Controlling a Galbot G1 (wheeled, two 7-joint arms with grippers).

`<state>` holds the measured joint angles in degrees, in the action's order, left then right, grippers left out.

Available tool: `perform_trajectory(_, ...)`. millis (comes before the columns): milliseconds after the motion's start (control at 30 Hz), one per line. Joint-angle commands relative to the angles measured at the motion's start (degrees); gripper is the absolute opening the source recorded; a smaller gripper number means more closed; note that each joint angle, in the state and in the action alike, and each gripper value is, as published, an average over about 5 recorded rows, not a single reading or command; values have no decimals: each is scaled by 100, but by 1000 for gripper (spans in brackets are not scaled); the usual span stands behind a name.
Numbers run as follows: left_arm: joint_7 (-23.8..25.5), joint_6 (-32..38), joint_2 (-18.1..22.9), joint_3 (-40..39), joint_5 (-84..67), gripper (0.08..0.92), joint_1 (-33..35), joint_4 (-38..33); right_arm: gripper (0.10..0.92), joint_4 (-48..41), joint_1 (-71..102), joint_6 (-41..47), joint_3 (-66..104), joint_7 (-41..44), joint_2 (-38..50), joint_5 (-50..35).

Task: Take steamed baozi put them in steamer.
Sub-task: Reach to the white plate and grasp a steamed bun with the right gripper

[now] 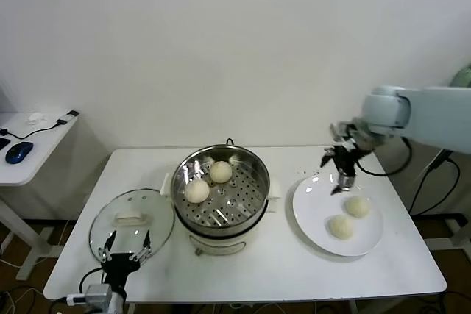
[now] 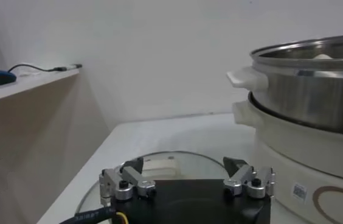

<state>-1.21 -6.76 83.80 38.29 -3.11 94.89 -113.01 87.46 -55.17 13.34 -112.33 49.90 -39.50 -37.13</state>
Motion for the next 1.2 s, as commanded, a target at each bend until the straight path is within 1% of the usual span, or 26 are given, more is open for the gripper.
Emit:
perform_trajectory(33, 2, -4, 20, 2, 24, 823, -1, -6, 823, 37, 1289, -55, 495, -20, 1217, 1191)
perform_trajectory(233, 2, 6, 72, -5, 76, 823, 47, -8, 823, -471, 2461, 100, 1378, -260, 1042, 1363)
perform_trajectory(467, 1, 13, 80, 17, 82, 823, 77, 1, 823, -898, 3225, 246, 2172, -500, 631, 1306)
perform_trajectory(767, 1, 28, 73, 20, 85, 823, 77, 75, 823, -1304, 3593, 357, 2470, -633, 236, 1286)
perform_trajectory(1033, -3, 24, 45, 35, 55, 823, 48, 120, 822, -1344, 3603, 379, 2406, -538, 170, 1301)
perform_trajectory(1133, -3, 24, 44, 30, 50, 823, 42, 135, 791, -1345, 3591, 385, 2398, -533, 161, 1309)
perform_trajectory(1200, -4, 23, 46, 27, 48, 823, 34, 141, 747, -1349, 3575, 390, 2410, -531, 152, 1313)
